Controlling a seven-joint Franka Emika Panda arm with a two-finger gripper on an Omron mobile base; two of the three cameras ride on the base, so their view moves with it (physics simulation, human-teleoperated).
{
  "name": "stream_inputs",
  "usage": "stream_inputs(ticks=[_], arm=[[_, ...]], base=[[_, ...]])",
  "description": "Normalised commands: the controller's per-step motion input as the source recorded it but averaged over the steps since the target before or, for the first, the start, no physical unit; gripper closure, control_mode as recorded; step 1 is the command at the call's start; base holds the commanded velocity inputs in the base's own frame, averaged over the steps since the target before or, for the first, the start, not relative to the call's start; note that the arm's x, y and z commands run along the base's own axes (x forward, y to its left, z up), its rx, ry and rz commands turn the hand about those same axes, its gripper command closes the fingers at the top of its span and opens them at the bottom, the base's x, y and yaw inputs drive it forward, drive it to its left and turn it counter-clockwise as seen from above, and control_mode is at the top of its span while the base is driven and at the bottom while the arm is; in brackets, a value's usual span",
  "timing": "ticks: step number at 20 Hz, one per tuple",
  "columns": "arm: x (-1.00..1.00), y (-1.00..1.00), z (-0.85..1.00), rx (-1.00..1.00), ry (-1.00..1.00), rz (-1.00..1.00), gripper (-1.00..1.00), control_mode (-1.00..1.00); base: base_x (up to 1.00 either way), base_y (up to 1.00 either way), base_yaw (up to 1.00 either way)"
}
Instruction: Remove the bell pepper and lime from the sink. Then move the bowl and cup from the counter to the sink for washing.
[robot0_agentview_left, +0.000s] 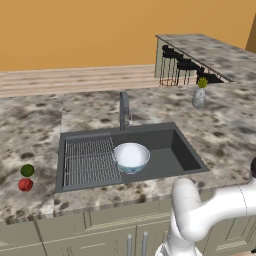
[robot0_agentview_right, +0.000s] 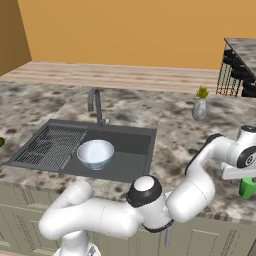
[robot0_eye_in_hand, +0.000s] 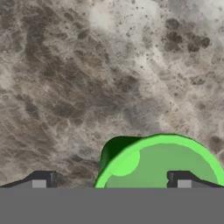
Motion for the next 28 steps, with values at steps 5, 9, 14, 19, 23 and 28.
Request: stream_inputs(ticks=[5, 9, 14, 19, 23, 28], arm=[[0.0, 0.0, -0.13, 0.01, 0.1, 0.0, 1.0, -1.0], [0.0, 0.0, -0.11, 0.02, 0.1, 0.0, 1.0, -1.0], [-0.01, 0.0, -0.11, 0.03, 0.09, 0.01, 1.0, -1.0], [-0.05, 0.0, -0.02, 0.02, 0.07, 0.01, 1.0, -1.0], [-0.2, 0.01, 0.0, 0.05, 0.02, 0.03, 1.0, -1.0], [-0.24, 0.08, 0.03, 0.05, 0.0, 0.11, 1.0, -1.0]], base=[[0.0, 0.0, 0.0], [0.0, 0.0, 0.0], [0.0, 0.0, 0.0], [0.0, 0.0, 0.0], [0.0, 0.0, 0.0], [0.0, 0.0, 0.0]])
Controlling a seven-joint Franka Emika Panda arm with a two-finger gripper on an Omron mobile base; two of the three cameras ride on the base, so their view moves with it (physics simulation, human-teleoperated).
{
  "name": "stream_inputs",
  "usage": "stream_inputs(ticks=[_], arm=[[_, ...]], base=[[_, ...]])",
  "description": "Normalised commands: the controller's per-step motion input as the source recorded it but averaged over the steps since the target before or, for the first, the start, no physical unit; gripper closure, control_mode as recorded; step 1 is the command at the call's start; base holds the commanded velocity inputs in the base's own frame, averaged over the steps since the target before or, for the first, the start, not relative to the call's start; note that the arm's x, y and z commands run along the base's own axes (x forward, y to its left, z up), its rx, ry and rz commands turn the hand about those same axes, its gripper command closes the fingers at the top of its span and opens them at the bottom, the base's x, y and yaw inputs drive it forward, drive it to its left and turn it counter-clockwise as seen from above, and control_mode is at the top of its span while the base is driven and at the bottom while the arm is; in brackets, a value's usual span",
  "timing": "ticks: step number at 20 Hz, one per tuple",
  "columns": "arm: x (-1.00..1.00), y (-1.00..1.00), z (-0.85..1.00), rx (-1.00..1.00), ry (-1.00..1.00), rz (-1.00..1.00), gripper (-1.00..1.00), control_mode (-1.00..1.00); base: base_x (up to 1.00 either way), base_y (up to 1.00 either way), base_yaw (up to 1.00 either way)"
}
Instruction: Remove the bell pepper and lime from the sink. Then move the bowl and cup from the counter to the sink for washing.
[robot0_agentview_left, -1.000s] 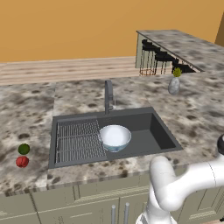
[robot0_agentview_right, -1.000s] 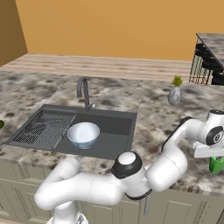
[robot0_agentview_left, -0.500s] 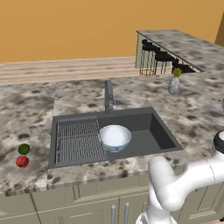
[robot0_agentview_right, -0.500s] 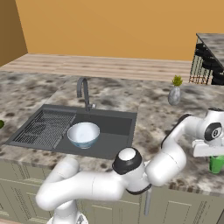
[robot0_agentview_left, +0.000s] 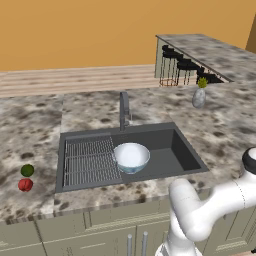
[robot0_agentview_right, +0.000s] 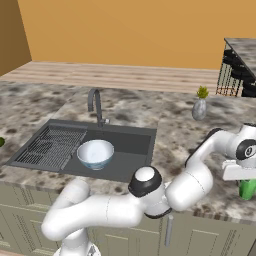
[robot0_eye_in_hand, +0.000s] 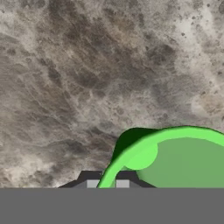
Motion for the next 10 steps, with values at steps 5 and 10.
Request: stream_inputs(ticks=[5, 10], arm=[[-0.11, 0.19, 0.07, 0.01, 0.0, 0.14, 1.0, -1.0], [-0.12, 0.28, 0.11, 0.0, -0.04, 0.17, 1.0, -1.0]], base=[[0.0, 0.0, 0.0], [0.0, 0.0, 0.0]])
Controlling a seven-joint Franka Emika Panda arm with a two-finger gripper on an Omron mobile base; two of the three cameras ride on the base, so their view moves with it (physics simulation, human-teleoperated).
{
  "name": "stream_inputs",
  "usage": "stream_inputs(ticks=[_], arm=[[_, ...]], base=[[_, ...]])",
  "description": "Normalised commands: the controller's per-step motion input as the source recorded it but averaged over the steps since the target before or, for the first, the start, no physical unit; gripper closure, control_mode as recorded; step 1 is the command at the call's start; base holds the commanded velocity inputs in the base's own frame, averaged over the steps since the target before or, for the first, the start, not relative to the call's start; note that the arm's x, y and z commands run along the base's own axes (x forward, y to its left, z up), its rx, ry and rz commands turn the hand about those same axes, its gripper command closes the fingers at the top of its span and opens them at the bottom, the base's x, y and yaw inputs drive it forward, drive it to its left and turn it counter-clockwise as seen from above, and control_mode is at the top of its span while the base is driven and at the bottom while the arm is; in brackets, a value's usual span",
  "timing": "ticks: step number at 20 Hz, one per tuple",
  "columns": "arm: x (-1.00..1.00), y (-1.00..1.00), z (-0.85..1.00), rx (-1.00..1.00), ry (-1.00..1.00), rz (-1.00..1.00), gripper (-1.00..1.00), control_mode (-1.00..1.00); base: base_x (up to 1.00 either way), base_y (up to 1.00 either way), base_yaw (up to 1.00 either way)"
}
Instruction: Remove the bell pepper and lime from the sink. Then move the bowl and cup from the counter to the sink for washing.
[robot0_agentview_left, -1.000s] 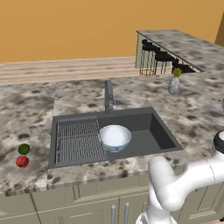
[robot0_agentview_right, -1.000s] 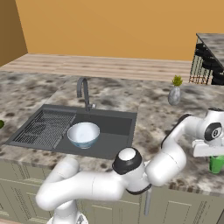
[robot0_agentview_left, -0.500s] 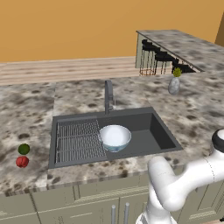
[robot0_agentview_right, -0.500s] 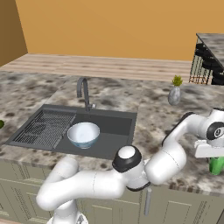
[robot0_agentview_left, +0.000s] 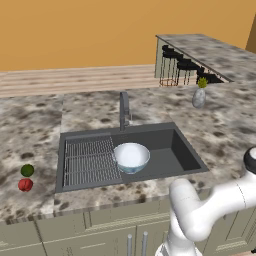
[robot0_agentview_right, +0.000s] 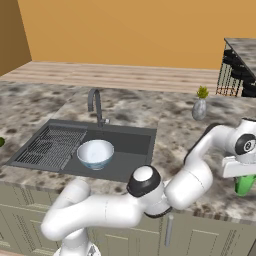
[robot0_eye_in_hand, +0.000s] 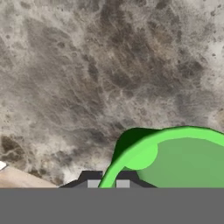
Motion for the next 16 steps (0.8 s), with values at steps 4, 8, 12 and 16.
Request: stream_inputs(ticks=[4, 8, 12, 16], arm=[[-0.15, 0.34, 0.08, 0.0, -0.06, 0.17, 1.0, -1.0], [-0.18, 0.39, 0.07, 0.0, -0.05, 0.2, 1.0, -1.0], [-0.15, 0.41, 0.1, 0.0, -0.09, 0.18, 1.0, -1.0], [-0.12, 0.46, 0.09, 0.0, -0.13, 0.16, 1.0, -1.0]], base=[[0.0, 0.0, 0.0], [0.0, 0.0, 0.0], [0.0, 0.0, 0.0], [0.0, 0.0, 0.0]])
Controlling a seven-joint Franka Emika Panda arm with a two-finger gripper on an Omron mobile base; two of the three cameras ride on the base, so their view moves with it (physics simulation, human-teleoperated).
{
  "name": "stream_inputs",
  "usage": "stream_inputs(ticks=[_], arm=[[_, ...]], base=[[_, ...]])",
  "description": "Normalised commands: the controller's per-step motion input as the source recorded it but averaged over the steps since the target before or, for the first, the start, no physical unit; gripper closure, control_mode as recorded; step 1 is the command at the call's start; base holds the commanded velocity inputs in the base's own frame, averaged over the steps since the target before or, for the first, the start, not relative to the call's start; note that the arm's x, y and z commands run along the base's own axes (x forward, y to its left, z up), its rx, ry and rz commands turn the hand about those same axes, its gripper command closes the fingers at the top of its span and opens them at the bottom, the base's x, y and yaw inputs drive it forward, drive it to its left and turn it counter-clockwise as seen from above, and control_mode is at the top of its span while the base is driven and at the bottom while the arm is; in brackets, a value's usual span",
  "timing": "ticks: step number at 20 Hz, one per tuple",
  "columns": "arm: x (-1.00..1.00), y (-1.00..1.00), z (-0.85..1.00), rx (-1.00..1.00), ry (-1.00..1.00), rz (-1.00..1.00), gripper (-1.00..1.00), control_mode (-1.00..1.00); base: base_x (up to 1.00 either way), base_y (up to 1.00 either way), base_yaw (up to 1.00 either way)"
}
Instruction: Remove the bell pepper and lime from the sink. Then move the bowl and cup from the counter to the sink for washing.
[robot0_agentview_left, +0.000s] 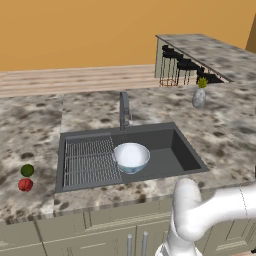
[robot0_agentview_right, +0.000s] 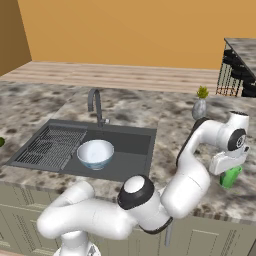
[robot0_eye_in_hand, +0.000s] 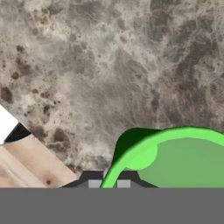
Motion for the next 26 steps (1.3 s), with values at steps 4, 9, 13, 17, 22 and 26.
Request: stream_inputs(ticks=[4, 9, 13, 17, 22, 26], arm=[[-0.12, 0.48, 0.1, 0.0, -0.16, 0.16, 1.0, -1.0], [-0.09, 0.49, 0.13, 0.0, -0.14, 0.15, 1.0, -1.0], [-0.01, 0.47, 0.23, 0.0, -0.08, 0.12, 1.0, -1.0], [0.0, 0.48, 0.25, 0.0, -0.06, 0.11, 1.0, -1.0], [0.0, 0.46, 0.3, -0.01, -0.01, 0.13, 1.0, -1.0], [0.0, 0.42, 0.26, 0.0, 0.0, 0.15, 1.0, -1.0]], base=[[0.0, 0.0, 0.0], [0.0, 0.0, 0.0], [0.0, 0.0, 0.0], [0.0, 0.0, 0.0], [0.0, 0.0, 0.0], [0.0, 0.0, 0.0]])
